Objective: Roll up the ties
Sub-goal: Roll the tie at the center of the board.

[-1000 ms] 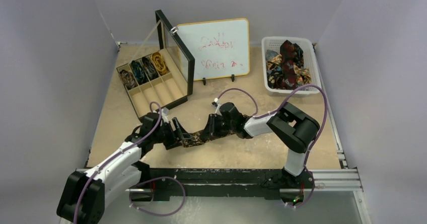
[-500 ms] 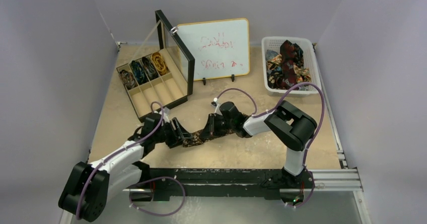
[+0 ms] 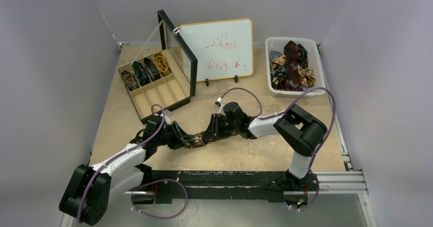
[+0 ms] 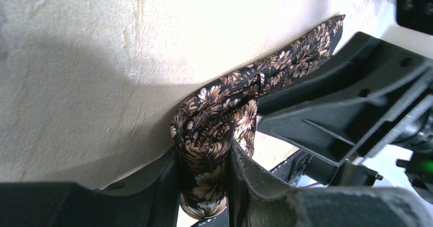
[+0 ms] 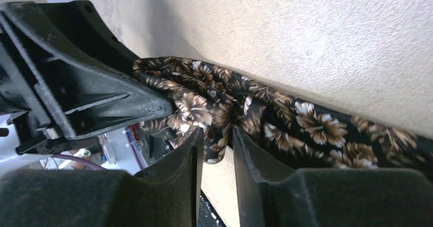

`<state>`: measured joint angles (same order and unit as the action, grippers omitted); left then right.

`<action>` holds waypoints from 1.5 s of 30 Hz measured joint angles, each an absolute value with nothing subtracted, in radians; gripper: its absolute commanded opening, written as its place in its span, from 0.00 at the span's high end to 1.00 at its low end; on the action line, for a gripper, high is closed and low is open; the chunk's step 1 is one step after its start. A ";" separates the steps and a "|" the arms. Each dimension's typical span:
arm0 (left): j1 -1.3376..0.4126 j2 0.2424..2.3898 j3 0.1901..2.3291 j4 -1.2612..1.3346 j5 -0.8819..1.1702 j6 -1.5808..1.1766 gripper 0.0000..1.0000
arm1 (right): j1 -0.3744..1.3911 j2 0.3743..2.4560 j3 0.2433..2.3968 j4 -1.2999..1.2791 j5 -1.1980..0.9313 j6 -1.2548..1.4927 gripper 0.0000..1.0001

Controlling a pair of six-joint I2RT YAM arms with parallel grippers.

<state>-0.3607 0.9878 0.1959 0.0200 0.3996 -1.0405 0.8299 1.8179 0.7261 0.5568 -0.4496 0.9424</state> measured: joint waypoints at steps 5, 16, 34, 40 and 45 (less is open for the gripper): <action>-0.361 0.966 0.210 -0.031 0.374 -1.038 0.71 | 0.830 1.705 0.738 0.452 -0.364 0.895 0.72; -0.361 0.971 0.300 -0.145 0.325 -1.018 0.74 | 0.829 1.767 0.787 0.350 -0.226 0.844 0.84; -0.361 1.058 0.500 -0.346 0.273 -0.770 0.76 | 0.840 1.684 0.815 0.317 -0.263 0.838 0.70; -0.368 1.095 0.565 -0.395 0.248 -0.712 0.76 | 0.861 1.745 0.838 0.416 -0.343 0.879 0.75; -0.396 1.108 0.609 -0.436 0.200 -0.686 0.76 | 0.882 1.846 0.854 0.464 -0.393 0.915 0.78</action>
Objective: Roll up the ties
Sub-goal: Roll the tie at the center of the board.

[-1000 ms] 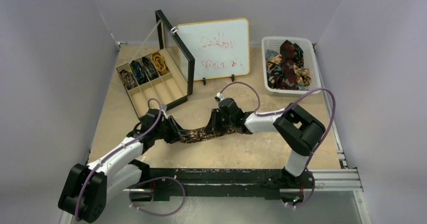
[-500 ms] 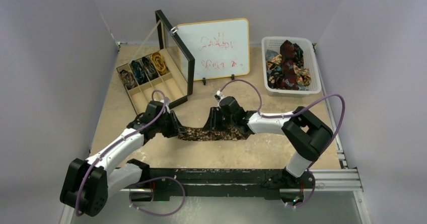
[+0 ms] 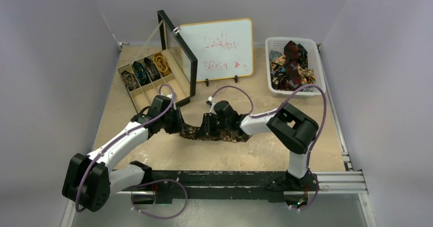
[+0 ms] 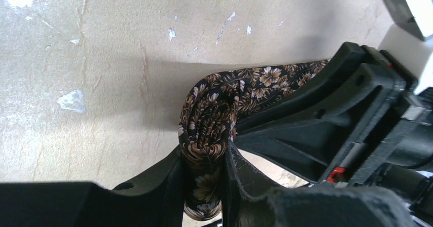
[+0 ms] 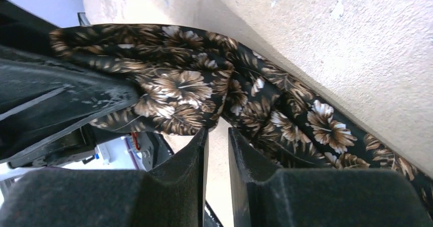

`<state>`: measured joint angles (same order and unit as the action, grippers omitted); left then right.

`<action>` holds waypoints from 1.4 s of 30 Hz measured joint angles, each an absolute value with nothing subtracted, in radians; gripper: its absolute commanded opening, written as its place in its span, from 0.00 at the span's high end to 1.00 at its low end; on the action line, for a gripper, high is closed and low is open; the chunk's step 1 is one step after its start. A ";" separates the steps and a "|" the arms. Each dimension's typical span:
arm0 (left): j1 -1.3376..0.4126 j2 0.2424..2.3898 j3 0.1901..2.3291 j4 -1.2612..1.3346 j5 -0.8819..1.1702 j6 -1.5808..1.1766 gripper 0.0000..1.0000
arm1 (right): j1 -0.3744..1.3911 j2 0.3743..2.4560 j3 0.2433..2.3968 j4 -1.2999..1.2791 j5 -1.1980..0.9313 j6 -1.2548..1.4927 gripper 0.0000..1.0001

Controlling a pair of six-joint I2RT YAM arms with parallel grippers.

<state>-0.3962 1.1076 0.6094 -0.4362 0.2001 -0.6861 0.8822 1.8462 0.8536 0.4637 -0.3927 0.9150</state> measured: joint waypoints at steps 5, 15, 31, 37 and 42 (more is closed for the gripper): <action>-0.428 1.133 0.631 -0.472 0.136 -0.675 0.77 | 0.884 1.913 0.886 0.469 -0.418 0.924 0.78; -0.506 1.155 0.723 -0.572 -0.031 -0.669 0.80 | 0.878 1.807 0.871 0.410 -0.382 0.916 0.73; -0.667 1.299 0.841 -0.661 -0.279 -0.674 0.80 | 0.740 1.471 0.710 0.276 -0.204 0.911 0.67; -0.766 1.401 0.918 -0.706 -0.377 -0.700 0.75 | 0.706 1.422 0.699 0.270 -0.190 0.907 0.66; -0.833 1.489 0.978 -0.742 -0.438 -0.725 0.58 | 0.693 1.419 0.683 0.259 -0.181 0.905 0.61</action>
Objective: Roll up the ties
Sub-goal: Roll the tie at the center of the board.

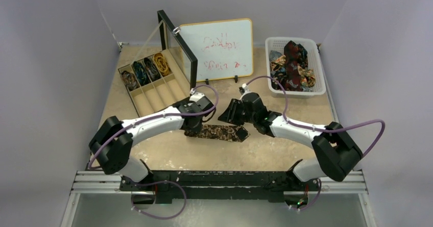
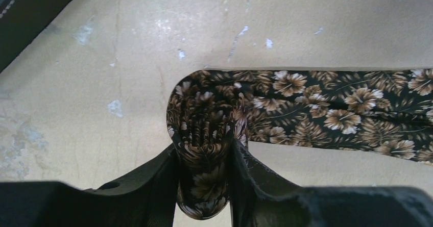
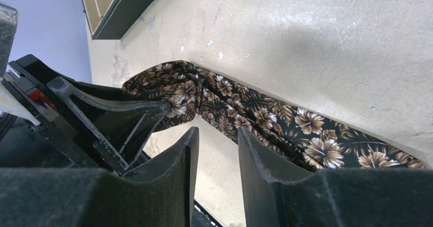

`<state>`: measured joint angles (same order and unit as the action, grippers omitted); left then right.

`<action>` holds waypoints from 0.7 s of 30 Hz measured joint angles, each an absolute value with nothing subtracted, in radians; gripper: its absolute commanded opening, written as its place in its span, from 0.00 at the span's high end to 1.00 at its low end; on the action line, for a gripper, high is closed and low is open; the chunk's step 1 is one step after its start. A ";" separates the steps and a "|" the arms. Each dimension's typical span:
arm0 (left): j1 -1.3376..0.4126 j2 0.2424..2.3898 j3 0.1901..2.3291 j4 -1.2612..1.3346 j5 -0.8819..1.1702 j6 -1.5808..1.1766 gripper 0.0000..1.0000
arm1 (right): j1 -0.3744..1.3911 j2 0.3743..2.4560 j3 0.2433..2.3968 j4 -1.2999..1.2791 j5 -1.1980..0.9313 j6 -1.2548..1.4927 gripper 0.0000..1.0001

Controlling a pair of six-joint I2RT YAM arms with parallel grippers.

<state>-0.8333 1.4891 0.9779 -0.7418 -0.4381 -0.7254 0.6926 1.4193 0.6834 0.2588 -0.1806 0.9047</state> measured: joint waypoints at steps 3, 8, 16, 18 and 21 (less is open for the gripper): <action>-0.868 1.547 1.019 -0.760 -0.459 -0.743 0.50 | 0.687 1.417 0.673 0.253 -0.175 0.904 0.59; -0.912 1.607 1.085 -0.768 -0.453 -0.751 0.44 | 0.675 1.401 0.646 0.251 -0.175 0.905 0.58; -0.921 1.642 1.100 -0.708 -0.364 -0.740 0.39 | 0.656 1.400 0.609 0.260 -0.182 0.908 0.55; -0.922 1.647 1.100 -0.688 -0.334 -0.736 0.38 | 0.654 1.400 0.601 0.264 -0.186 0.908 0.55; -0.923 1.648 1.100 -0.650 -0.288 -0.720 0.37 | 0.653 1.400 0.591 0.268 -0.199 0.910 0.55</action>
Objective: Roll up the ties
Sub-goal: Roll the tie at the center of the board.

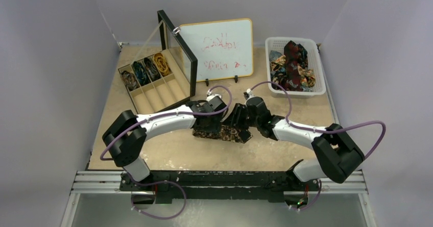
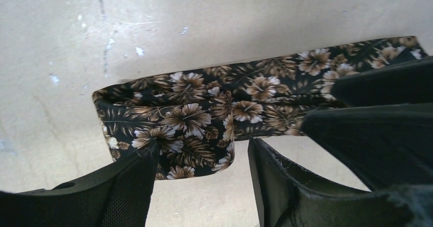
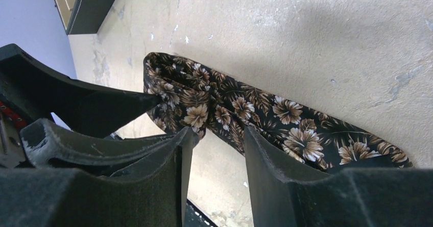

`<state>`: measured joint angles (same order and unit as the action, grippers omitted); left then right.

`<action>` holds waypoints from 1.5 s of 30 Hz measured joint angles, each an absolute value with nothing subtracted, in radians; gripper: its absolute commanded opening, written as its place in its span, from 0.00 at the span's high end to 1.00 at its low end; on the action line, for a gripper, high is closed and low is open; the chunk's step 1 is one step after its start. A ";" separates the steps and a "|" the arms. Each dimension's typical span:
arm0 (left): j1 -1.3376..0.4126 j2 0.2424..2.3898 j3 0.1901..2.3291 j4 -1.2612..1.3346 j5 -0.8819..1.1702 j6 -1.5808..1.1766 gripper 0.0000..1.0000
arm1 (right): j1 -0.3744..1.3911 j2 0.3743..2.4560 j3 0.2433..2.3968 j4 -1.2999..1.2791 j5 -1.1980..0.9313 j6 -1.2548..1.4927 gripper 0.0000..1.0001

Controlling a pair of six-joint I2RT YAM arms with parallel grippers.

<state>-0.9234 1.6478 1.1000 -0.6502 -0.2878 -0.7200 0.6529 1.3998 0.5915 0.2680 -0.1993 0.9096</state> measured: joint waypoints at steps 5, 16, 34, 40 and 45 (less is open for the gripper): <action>-0.923 1.648 1.100 -0.607 -0.228 -0.711 0.34 | 0.651 1.384 0.573 0.276 -0.210 0.916 0.51; -0.891 1.403 1.031 -0.586 -0.192 -0.727 0.21 | 0.648 1.372 0.549 0.408 -0.322 0.922 0.41; -0.324 1.165 0.605 -0.253 0.448 -0.629 0.13 | 0.733 1.609 0.609 0.509 -0.386 0.949 0.55; -0.269 1.252 0.590 -0.151 0.581 -0.611 0.15 | 0.733 1.663 0.645 0.507 -0.385 0.945 0.66; -0.266 1.299 0.571 -0.081 0.625 -0.607 0.16 | 0.733 1.699 0.645 0.513 -0.389 0.947 0.69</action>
<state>-0.2665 1.2987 0.5709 -0.0811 0.6247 -0.6075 0.7330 1.6989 0.6449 0.5129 -0.3885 0.9466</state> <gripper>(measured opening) 0.849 0.316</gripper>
